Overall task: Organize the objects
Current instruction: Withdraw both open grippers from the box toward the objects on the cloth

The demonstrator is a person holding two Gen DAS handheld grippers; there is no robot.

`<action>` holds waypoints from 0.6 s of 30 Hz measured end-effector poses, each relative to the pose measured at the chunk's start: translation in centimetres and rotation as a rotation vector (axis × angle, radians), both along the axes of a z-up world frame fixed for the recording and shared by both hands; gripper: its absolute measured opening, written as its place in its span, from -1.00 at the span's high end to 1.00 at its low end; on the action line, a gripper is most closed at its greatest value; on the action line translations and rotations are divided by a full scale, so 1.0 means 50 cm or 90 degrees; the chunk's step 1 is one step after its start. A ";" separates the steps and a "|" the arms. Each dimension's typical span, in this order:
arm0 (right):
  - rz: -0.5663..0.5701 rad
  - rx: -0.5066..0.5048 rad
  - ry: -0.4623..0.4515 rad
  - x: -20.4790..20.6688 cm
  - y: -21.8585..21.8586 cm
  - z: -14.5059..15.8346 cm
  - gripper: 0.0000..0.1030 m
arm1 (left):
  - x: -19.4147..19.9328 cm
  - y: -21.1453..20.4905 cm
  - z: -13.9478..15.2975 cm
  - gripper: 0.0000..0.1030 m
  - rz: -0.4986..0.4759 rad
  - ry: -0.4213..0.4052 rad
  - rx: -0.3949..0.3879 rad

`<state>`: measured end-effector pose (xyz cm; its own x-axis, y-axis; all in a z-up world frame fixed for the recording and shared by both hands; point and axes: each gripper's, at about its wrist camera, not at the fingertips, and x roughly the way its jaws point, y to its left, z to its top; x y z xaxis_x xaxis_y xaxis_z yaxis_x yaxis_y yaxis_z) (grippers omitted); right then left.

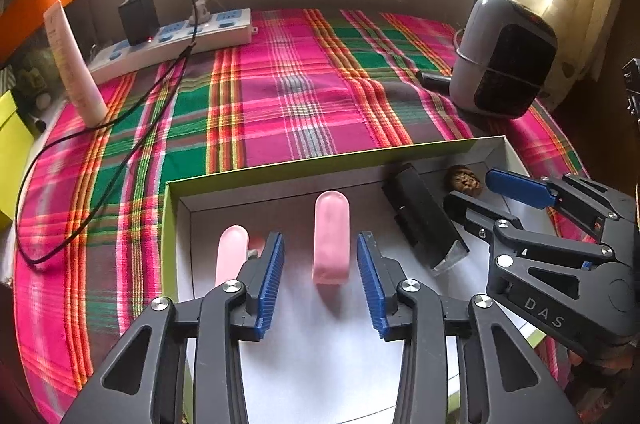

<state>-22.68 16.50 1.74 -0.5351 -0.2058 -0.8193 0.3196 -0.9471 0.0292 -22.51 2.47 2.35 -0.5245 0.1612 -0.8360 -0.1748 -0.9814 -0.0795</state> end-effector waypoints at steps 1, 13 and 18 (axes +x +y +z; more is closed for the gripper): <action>0.000 -0.001 0.000 0.002 0.001 0.001 0.08 | 0.003 -0.001 0.003 0.18 0.001 0.003 0.003; -0.009 -0.022 0.015 0.049 0.014 0.026 0.08 | 0.042 -0.013 0.026 0.12 0.011 0.017 0.018; -0.015 -0.029 0.019 0.069 0.018 0.033 0.08 | 0.063 -0.016 0.037 0.12 0.013 0.027 0.022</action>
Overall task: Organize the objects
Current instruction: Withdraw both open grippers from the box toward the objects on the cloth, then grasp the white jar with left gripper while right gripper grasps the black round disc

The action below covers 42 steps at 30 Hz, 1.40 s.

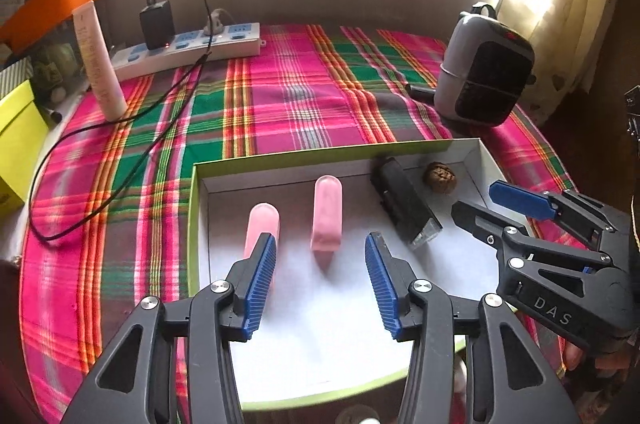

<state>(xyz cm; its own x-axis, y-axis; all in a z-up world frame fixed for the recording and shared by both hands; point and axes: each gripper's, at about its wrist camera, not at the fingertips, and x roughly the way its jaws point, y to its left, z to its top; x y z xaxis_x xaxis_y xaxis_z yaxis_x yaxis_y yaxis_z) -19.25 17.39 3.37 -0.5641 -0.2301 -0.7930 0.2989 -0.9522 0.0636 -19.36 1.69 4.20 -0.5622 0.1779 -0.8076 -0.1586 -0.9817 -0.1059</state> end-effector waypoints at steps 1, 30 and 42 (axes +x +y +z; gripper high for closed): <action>-0.001 -0.002 0.002 0.006 0.001 0.002 0.08 | 0.005 -0.001 0.002 0.12 0.001 0.001 0.003; 0.002 -0.049 0.037 0.198 0.026 0.005 0.08 | 0.196 -0.080 0.006 0.12 0.041 0.027 0.039; 0.001 -0.068 0.023 0.235 0.032 -0.021 0.08 | 0.235 -0.117 -0.024 0.12 0.046 0.009 0.079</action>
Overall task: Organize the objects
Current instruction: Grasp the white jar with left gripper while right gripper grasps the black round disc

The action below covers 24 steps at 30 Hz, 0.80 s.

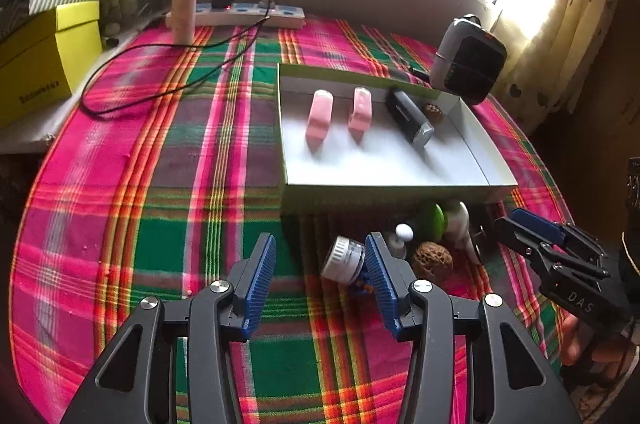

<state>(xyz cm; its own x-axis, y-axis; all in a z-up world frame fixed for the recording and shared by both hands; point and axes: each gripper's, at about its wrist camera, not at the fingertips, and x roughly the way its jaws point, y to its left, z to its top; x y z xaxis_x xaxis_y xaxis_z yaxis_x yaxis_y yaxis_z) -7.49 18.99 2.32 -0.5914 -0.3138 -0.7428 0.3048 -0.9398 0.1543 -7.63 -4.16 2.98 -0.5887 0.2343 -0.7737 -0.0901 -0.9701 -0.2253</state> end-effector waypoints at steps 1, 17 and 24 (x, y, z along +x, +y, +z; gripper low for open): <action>-0.001 0.000 -0.001 0.002 0.000 -0.002 0.08 | -0.001 0.001 -0.004 0.12 -0.003 -0.003 0.002; 0.037 -0.022 -0.023 0.005 -0.031 -0.028 0.08 | -0.010 0.005 -0.025 0.10 -0.021 -0.019 0.031; 0.038 0.019 -0.024 -0.002 -0.047 -0.040 0.08 | -0.015 -0.003 -0.028 0.10 -0.010 -0.023 0.030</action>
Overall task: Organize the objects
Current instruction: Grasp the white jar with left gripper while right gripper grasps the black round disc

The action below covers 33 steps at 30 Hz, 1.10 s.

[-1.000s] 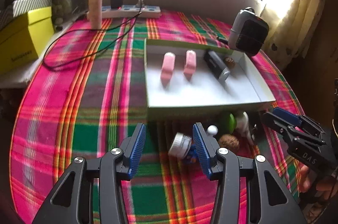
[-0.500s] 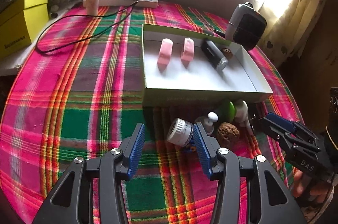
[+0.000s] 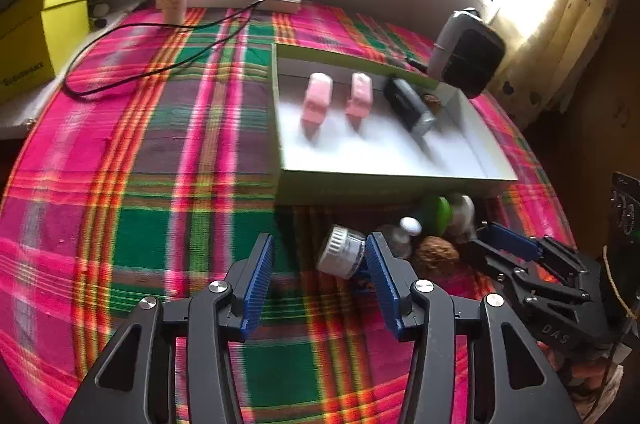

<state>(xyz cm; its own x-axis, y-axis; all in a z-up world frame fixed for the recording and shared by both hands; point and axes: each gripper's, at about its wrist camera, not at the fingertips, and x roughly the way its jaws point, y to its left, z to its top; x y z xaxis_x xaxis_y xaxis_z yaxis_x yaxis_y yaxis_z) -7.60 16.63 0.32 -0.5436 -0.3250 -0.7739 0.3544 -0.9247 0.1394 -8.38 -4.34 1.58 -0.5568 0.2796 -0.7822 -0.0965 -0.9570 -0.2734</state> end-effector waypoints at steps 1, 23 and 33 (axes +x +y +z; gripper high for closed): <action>-0.003 0.011 0.001 -0.002 -0.002 -0.002 0.08 | -0.001 -0.003 -0.003 0.10 0.001 -0.003 0.005; -0.021 0.059 0.037 0.000 0.008 -0.001 0.29 | 0.011 -0.035 -0.014 0.08 0.003 -0.012 -0.005; -0.036 0.061 0.040 0.010 0.028 0.002 0.29 | 0.006 -0.031 -0.015 0.08 0.002 -0.004 -0.020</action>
<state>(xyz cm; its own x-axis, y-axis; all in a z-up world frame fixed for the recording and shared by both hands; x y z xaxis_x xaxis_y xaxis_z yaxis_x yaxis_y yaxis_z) -7.09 18.05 0.44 -0.6074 -0.2191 -0.7636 0.3065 -0.9514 0.0291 -8.10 -5.90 0.85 -0.5522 0.2529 -0.7945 -0.0921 -0.9656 -0.2433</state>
